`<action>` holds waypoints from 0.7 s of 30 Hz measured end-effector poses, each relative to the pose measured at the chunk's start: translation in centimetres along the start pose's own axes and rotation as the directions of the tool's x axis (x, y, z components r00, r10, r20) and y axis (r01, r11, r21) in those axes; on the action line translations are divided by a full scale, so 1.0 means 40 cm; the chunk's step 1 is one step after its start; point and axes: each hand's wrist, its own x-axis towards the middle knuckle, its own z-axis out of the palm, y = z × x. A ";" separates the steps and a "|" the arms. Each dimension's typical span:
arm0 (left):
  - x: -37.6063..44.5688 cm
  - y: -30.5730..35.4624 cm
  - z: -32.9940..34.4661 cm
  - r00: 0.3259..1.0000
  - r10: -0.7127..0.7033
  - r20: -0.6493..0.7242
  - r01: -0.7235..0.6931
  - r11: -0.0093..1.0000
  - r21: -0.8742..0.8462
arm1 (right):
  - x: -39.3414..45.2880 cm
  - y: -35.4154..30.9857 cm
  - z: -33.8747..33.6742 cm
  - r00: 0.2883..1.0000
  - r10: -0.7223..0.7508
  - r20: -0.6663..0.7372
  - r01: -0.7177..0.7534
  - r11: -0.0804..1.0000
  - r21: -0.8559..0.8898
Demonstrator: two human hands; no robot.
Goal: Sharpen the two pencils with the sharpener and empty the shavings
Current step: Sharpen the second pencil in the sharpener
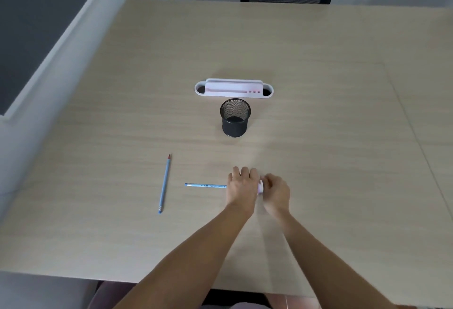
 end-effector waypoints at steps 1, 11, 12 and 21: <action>-0.001 0.002 -0.005 1.000 -0.004 0.001 0.004 1.000 0.001 | -0.032 0.014 0.008 1.000 -0.017 0.002 0.018 0.998 -0.063; -0.002 -0.001 0.021 0.998 0.054 -0.023 -0.054 0.998 -0.023 | -0.077 -0.010 -0.073 0.987 -0.151 0.046 0.135 0.958 0.253; 0.000 -0.003 0.017 0.999 0.048 -0.015 -0.049 0.999 -0.017 | -0.042 -0.028 -0.075 0.989 -0.144 0.033 0.132 0.961 0.242; -0.007 0.000 -0.011 1.000 -0.016 -0.010 0.017 1.000 0.015 | -0.033 0.028 0.025 0.996 0.008 -0.083 -0.016 0.995 -0.096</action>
